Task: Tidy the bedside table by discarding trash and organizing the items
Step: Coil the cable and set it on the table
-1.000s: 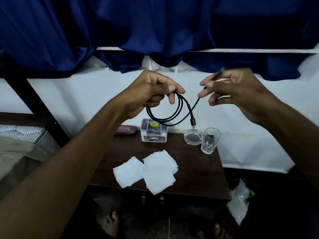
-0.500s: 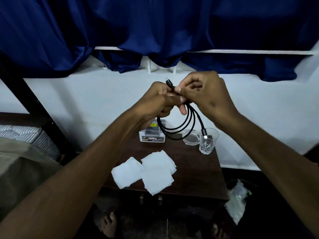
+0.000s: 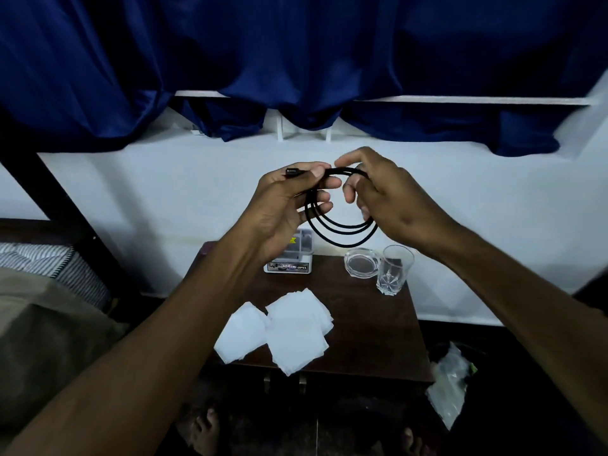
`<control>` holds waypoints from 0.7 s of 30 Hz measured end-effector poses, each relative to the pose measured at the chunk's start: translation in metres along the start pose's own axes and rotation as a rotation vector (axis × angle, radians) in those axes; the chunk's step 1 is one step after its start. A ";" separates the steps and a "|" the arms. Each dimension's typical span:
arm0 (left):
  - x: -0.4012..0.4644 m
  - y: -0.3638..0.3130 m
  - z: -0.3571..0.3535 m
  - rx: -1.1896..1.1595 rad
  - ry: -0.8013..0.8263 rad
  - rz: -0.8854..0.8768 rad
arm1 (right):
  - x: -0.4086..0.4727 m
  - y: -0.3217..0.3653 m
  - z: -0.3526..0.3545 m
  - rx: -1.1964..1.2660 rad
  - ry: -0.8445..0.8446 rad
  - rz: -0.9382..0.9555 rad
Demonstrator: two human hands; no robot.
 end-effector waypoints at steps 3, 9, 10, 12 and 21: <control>-0.002 -0.006 0.020 0.136 -0.081 0.041 | 0.004 0.001 0.009 -0.174 0.035 -0.040; 0.015 -0.018 -0.009 0.814 0.132 0.026 | 0.023 0.005 -0.003 -0.446 0.136 -0.031; 0.018 -0.016 -0.015 0.909 0.138 0.024 | 0.026 0.006 -0.004 -0.430 0.127 -0.016; 0.023 -0.009 -0.008 0.912 0.070 0.025 | 0.029 -0.001 -0.001 -0.363 0.061 -0.012; 0.028 0.096 0.028 0.243 -0.302 0.250 | 0.022 -0.115 -0.073 0.175 0.058 -0.356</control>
Point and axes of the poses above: each hand's wrist, its own x-axis towards the middle knuckle, its own z-axis out of the back of the hand, y = z × x, the point moved 8 cm from there along x, towards the middle knuckle, and after that the axes turned 15 degrees about y, right-handed, at the moved point
